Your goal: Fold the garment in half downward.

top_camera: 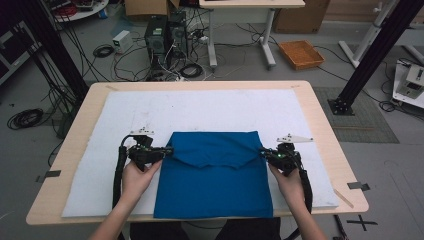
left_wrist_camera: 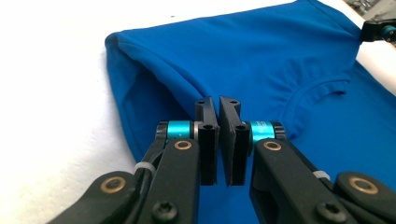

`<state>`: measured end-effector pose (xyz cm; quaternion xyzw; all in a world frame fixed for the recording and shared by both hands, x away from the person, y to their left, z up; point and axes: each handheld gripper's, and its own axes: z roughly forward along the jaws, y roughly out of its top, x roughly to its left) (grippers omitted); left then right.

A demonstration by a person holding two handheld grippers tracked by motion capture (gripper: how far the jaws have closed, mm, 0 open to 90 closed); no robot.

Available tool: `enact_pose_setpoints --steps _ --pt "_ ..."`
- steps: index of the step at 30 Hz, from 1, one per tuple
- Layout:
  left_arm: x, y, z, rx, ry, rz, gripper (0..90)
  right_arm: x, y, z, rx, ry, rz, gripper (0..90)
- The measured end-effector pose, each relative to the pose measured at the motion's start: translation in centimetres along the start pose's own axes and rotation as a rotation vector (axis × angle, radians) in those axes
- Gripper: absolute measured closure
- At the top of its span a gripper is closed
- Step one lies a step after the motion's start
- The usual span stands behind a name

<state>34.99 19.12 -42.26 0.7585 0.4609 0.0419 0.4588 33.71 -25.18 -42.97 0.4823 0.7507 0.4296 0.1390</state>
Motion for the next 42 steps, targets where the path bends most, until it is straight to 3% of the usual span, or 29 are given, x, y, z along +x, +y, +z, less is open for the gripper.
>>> enact_pose_setpoints --steps 3,8,17,23,32,37,38,40,41,42 --pt "-0.7 -0.3 -1.0 0.004 -0.035 0.008 85.8 0.7 -0.2 -1.5 -0.004 0.032 -0.009 89.6" --pt "-1.3 -1.1 -2.0 0.014 -0.056 0.012 85.8 1.7 -1.3 -3.0 0.007 0.063 -0.028 89.8" --pt "-3.8 -4.1 -4.9 0.027 -0.13 0.031 85.7 3.9 -3.6 -6.4 -0.006 0.107 -0.063 89.8" --pt "-5.1 -6.0 -6.4 0.044 -0.154 0.05 85.8 5.4 -5.2 -8.4 -0.018 0.132 -0.076 89.8" --pt "-5.2 -8.5 -7.3 0.074 -0.148 0.033 85.7 6.0 -7.5 -9.6 0.012 0.128 -0.089 89.8" --pt "-5.4 -9.6 -6.7 0.109 -0.124 0.053 85.5 6.4 -8.5 -9.3 0.044 0.119 -0.118 89.7" --pt "-5.4 -9.6 -6.7 0.109 -0.124 0.053 84.0 6.4 -8.5 -9.3 0.044 0.119 -0.118 89.7" --pt "-5.7 -9.6 -6.6 0.112 -0.087 0.066 70.5 6.4 -8.6 -9.0 0.054 0.114 -0.14 86.2" --pt "-5.8 -9.5 -6.7 0.106 -0.07 0.085 65.4 6.4 -8.5 -9.1 0.048 0.108 -0.136 80.0" --pt "-5.8 -9.3 -6.7 0.086 -0.051 0.099 61.7 6.1 -8.3 -9.1 0.038 0.1 -0.133 79.5"
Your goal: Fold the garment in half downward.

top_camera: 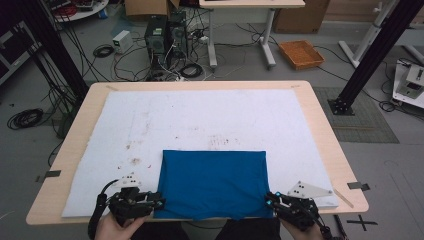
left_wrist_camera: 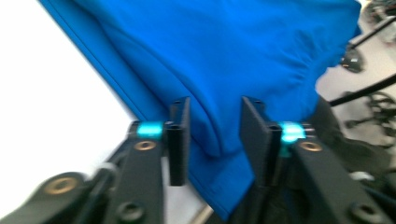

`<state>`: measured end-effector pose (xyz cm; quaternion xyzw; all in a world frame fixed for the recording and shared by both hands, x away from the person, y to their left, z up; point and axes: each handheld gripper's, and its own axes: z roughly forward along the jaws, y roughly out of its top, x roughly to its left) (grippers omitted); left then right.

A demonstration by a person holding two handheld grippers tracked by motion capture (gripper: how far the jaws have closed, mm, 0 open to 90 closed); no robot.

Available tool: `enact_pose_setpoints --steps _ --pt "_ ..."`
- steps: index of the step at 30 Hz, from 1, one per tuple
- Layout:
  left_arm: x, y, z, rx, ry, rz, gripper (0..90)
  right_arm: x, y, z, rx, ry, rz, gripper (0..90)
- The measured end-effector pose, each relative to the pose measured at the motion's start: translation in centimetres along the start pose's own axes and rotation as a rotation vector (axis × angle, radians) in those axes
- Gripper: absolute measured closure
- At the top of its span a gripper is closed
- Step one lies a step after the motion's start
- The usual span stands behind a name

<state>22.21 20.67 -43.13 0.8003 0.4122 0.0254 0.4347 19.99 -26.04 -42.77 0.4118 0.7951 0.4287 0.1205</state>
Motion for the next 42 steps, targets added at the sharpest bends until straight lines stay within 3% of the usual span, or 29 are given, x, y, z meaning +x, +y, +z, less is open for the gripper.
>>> enact_pose_setpoints --steps 2,6,7,8,9,11,13,15,17,18,21,24,25,26,27,29,30,31,33,34,35,39,42 --pt "0.1 0.7 -0.2 -0.036 0.029 0.022 53.5 -0.7 0.7 -0.1 -0.026 -0.02 -0.004 70.5" --pt "0.8 2.4 -0.1 -0.084 0.08 0.063 49.0 -2.2 2.4 0.1 -0.06 -0.069 0.011 64.4" --pt "1.7 3.9 0.2 -0.1 0.107 0.092 49.0 -3.4 3.7 0.7 -0.088 -0.087 0.039 62.5" --pt "1.7 3.9 0.2 -0.1 0.107 0.092 48.7 -3.4 3.7 0.7 -0.088 -0.087 0.039 62.5" --pt "2.7 5.3 0.7 -0.132 0.133 0.099 48.7 -4.6 4.9 1.6 -0.101 -0.112 0.061 58.8" --pt "3.8 6.6 1.4 -0.176 0.163 0.115 48.7 -5.7 6.0 2.7 -0.106 -0.133 0.08 58.9" --pt "4.4 7.1 1.8 -0.193 0.182 0.116 48.6 -6.2 6.5 3.4 -0.104 -0.128 0.104 58.9" --pt "6.2 8.2 3.3 -0.186 0.274 0.092 48.7 -7.8 7.6 5.5 -0.085 -0.143 0.155 59.1" --pt "7.1 8.5 4.2 -0.186 0.303 0.08 49.0 -8.5 7.9 6.5 -0.066 -0.16 0.173 56.3" --pt "7.1 8.5 4.2 -0.186 0.303 0.08 49.6 -9.0 8.0 7.1 -0.057 -0.159 0.191 55.7" --pt "8.4 8.6 5.8 -0.106 0.289 0.035 49.9 -9.8 8.0 8.5 -0.029 -0.17 0.217 55.0" --pt "8.7 8.5 6.4 -0.062 0.289 0.027 50.1 -10.0 7.8 9.2 -0.001 -0.17 0.231 55.1" --pt "8.8 8.4 6.8 -0.027 0.276 0.024 52.0 -10.1 7.5 9.6 0.021 -0.159 0.239 58.2" --pt "8.8 8.4 6.8 -0.027 0.276 0.024 55.3 -10.1 7.5 9.6 0.021 -0.159 0.239 58.2" --pt "8.9 8.2 7.0 -0.006 0.273 0.027 59.5 -10.0 7.3 9.8 0.043 -0.16 0.226 65.6" --pt "8.7 8.1 7.1 -0.011 0.301 0.049 63.9 -9.9 7.2 10.0 0.055 -0.163 0.197 71.5" --pt "8.6 8.1 7.0 -0.012 0.292 0.051 66.8 -9.8 7.2 10.0 0.056 -0.168 0.18 78.4" --pt "8.7 8.0 7.0 -0.014 0.258 0.032 74.3 -9.8 7.2 10.0 0.063 -0.156 0.169 82.9" --pt "8.6 8.0 7.0 -0.018 0.249 0.031 84.1 -9.8 7.2 10.0 0.06 -0.158 0.149 86.6" --pt "8.6 8.0 7.0 -0.018 0.249 0.031 84.9 -9.8 7.2 10.0 0.06 -0.158 0.149 86.6" --pt "8.5 8.1 7.1 -0.02 0.252 0.04 85.7 -9.7 7.3 9.9 0.05 -0.164 0.118 87.1" --pt "9.0 8.4 7.2 -0.039 0.245 0.02 86.4 -10.1 8.0 10.1 0.03 -0.163 0.079 87.3" --pt "9.3 8.7 7.4 -0.033 0.264 0.036 86.4 -10.6 9.0 10.5 0.022 -0.17 0.039 87.3"
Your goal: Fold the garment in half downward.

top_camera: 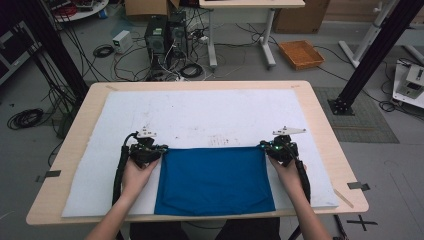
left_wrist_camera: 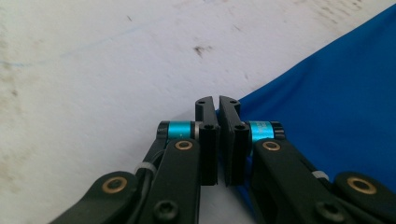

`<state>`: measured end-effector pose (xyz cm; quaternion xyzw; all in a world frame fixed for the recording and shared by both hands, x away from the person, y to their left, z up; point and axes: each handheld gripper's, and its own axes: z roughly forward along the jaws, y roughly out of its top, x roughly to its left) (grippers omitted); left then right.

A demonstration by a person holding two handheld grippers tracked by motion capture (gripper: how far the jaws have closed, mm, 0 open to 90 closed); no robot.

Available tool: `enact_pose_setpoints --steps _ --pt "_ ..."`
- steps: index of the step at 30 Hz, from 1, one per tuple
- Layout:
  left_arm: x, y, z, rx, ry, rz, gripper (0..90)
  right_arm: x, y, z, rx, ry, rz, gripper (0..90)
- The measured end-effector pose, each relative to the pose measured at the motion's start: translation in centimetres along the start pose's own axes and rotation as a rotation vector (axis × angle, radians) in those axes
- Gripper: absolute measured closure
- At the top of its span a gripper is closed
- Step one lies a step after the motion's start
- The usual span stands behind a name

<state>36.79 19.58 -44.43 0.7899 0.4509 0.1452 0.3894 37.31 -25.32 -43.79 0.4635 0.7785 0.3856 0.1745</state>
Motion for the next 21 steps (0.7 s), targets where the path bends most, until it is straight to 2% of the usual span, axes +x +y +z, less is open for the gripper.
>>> enact_pose_setpoints --steps 1,5,9,15,20,21 --pt "0.3 0.4 0.3 -0.006 0.02 0.006 86.4 -0.2 0.4 0.2 -0.001 0.002 -0.007 87.3" --pt "0.9 1.5 1.0 -0.028 0.05 0.0 86.4 -1.2 1.9 1.2 0.0 0.003 -0.011 87.3" --pt "1.2 2.3 1.5 -0.06 0.063 -0.006 86.3 -2.3 2.9 2.2 -0.008 -0.002 -0.005 87.3" --pt "1.9 3.3 2.2 -0.077 0.078 -0.011 86.2 -3.1 3.7 3.4 -0.007 -0.018 -0.002 87.2" --pt "2.0 3.3 2.3 -0.095 0.081 -0.008 84.0 -3.2 3.5 3.7 0.005 -0.023 0.005 84.8" --pt "1.8 3.4 2.3 -0.095 0.105 0.013 80.7 -3.2 3.5 3.7 0.005 -0.025 0.007 81.5"
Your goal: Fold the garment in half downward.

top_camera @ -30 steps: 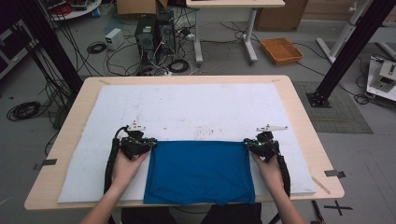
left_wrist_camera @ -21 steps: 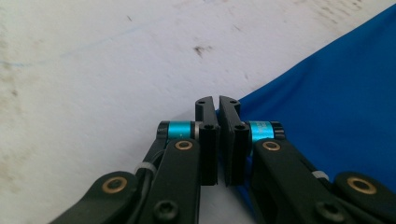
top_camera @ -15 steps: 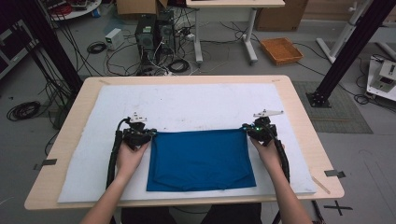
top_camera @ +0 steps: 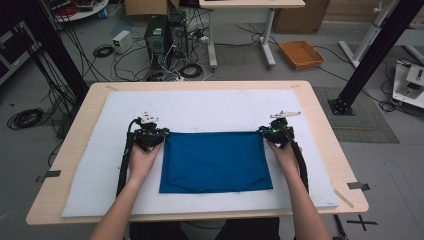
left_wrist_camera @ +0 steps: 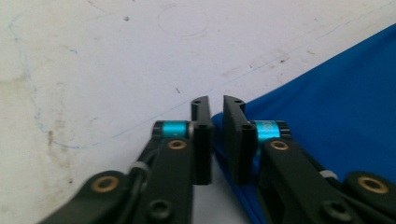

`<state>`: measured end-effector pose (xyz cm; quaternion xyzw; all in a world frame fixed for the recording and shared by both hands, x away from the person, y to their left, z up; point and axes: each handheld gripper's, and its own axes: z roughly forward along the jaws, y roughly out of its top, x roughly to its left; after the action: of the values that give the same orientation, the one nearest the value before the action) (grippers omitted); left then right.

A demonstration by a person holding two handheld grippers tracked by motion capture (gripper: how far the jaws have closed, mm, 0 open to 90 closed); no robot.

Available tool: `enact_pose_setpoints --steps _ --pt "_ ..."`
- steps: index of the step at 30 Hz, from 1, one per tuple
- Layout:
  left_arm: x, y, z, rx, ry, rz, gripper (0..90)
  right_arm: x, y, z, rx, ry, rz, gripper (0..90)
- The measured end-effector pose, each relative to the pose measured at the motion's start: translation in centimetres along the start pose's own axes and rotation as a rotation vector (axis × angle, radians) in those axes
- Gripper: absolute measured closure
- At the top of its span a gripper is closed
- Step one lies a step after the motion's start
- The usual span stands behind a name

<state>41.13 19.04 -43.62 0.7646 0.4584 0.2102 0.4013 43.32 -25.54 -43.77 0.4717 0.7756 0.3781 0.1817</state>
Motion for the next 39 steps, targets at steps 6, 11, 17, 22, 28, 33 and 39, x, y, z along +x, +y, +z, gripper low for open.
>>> enact_pose_setpoints --steps 6,11,17,22,28,33,39 --pt "0.1 0.3 -0.9 -0.034 0.002 0.004 63.3 0.4 0.2 -1.1 -0.04 -0.005 0.02 67.2" --pt "0.0 0.4 -2.6 -0.058 -0.004 0.039 48.8 1.0 -0.2 -3.3 -0.11 0.016 0.034 52.2" --pt "-0.6 0.2 -5.7 -0.111 -0.055 0.085 39.9 1.3 -1.6 -5.9 -0.18 0.06 0.058 45.1" --pt "-1.5 -1.2 -8.4 -0.15 -0.08 0.142 36.7 0.9 -2.8 -8.3 -0.232 0.03 0.021 40.9" --pt "-1.0 -2.0 -8.8 -0.169 -0.077 0.123 36.7 0.1 -3.3 -9.2 -0.255 0.01 0.033 38.0" --pt "-1.0 -2.2 -9.1 -0.21 -0.057 0.123 36.7 0.1 -3.4 -9.8 -0.269 0.004 0.024 37.1" --pt "-1.0 -2.2 -9.2 -0.224 -0.051 0.129 36.7 0.1 -3.6 -10.1 -0.27 0.002 0.026 36.1"
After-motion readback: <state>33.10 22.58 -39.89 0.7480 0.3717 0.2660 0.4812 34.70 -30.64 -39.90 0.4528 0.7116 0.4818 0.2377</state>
